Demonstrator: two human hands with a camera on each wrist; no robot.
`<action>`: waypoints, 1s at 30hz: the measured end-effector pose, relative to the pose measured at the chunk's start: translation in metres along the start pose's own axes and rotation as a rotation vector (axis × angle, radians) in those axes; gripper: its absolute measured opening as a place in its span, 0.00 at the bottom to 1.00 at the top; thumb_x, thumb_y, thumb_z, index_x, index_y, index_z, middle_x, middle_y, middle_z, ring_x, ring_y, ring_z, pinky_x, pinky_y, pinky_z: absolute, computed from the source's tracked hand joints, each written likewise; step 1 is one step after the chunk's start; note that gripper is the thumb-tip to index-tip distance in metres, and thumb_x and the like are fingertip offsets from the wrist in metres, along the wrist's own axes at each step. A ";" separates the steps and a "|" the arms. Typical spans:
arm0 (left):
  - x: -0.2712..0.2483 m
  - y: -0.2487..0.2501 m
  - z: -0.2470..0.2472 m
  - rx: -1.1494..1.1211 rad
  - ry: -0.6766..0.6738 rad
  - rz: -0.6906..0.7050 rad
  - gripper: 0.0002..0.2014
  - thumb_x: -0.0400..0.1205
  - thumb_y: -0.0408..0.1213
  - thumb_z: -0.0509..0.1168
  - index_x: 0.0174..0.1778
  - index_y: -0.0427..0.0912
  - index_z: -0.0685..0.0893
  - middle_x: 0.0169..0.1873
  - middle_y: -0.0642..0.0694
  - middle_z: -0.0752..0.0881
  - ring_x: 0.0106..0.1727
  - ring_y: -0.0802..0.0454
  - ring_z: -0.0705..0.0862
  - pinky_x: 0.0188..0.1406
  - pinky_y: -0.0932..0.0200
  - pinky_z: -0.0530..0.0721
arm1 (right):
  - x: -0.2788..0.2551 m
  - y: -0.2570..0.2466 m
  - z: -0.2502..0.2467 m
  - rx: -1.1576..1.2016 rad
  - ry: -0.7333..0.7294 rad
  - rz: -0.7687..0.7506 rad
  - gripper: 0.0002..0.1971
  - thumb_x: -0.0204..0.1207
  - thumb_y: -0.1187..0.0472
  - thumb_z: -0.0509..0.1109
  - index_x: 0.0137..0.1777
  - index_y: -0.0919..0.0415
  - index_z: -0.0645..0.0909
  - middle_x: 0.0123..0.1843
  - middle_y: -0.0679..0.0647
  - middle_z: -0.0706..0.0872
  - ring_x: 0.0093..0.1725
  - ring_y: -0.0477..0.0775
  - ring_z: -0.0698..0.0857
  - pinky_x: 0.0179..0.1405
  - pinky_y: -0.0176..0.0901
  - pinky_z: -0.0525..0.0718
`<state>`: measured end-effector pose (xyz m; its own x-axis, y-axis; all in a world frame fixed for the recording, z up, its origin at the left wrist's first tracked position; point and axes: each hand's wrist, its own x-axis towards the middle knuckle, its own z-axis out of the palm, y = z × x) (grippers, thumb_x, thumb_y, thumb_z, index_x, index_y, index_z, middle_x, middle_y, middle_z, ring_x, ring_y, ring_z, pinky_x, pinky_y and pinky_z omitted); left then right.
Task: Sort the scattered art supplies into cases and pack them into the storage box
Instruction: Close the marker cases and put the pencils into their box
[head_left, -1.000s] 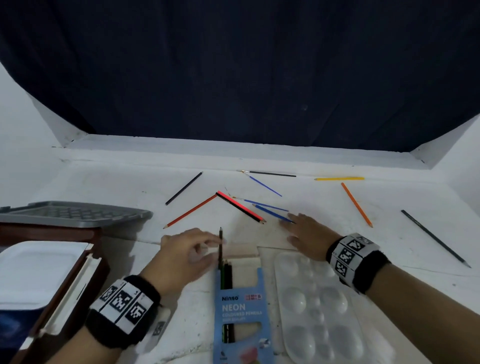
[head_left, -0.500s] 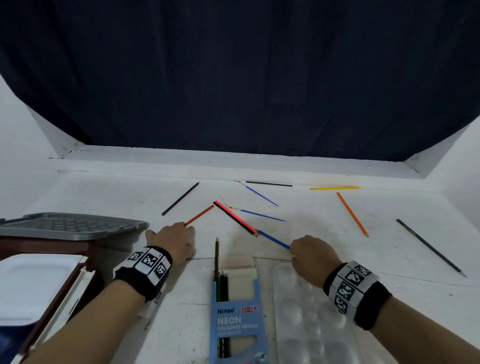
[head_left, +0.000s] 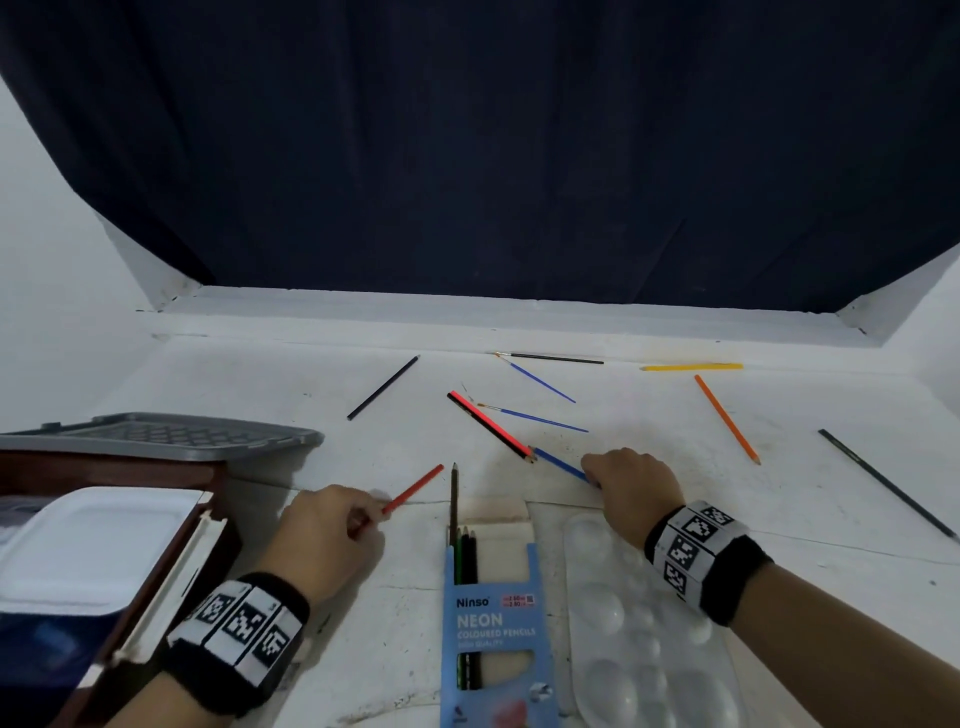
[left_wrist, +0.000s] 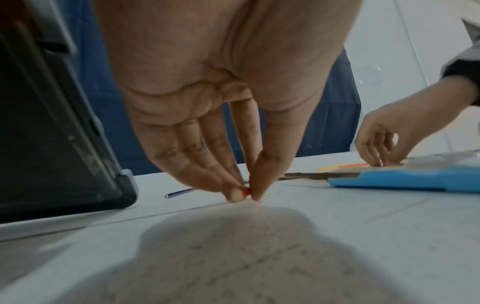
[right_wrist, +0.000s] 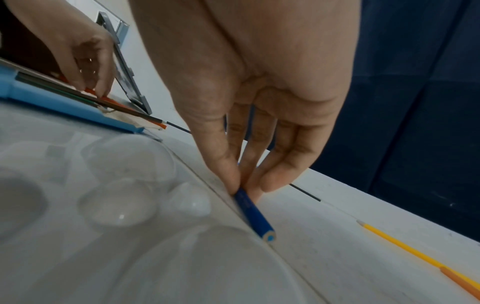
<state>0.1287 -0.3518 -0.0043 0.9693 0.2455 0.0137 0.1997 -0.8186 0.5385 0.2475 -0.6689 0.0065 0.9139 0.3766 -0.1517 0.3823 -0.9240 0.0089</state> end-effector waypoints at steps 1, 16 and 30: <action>-0.004 0.002 -0.003 -0.059 0.046 -0.003 0.08 0.71 0.34 0.77 0.35 0.54 0.92 0.36 0.61 0.92 0.38 0.68 0.88 0.44 0.76 0.84 | 0.000 0.000 0.000 0.029 0.005 0.001 0.09 0.77 0.68 0.60 0.52 0.54 0.72 0.49 0.54 0.82 0.45 0.58 0.81 0.45 0.48 0.83; 0.014 0.083 -0.042 -0.949 0.212 0.132 0.11 0.76 0.30 0.76 0.53 0.40 0.86 0.41 0.42 0.94 0.50 0.47 0.92 0.53 0.53 0.88 | -0.009 -0.029 -0.015 1.074 0.237 0.098 0.07 0.77 0.72 0.66 0.49 0.59 0.77 0.42 0.62 0.84 0.40 0.66 0.87 0.33 0.50 0.90; 0.042 0.074 0.042 -0.606 0.043 0.004 0.09 0.75 0.35 0.79 0.48 0.46 0.87 0.34 0.48 0.92 0.35 0.59 0.87 0.38 0.69 0.82 | -0.023 -0.065 0.016 1.274 -0.021 0.110 0.03 0.84 0.70 0.63 0.53 0.65 0.78 0.46 0.67 0.85 0.45 0.66 0.90 0.44 0.59 0.92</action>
<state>0.1900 -0.4244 0.0010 0.9608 0.2737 0.0439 0.0664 -0.3810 0.9222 0.1996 -0.6181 -0.0060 0.9253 0.3044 -0.2263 -0.1062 -0.3647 -0.9251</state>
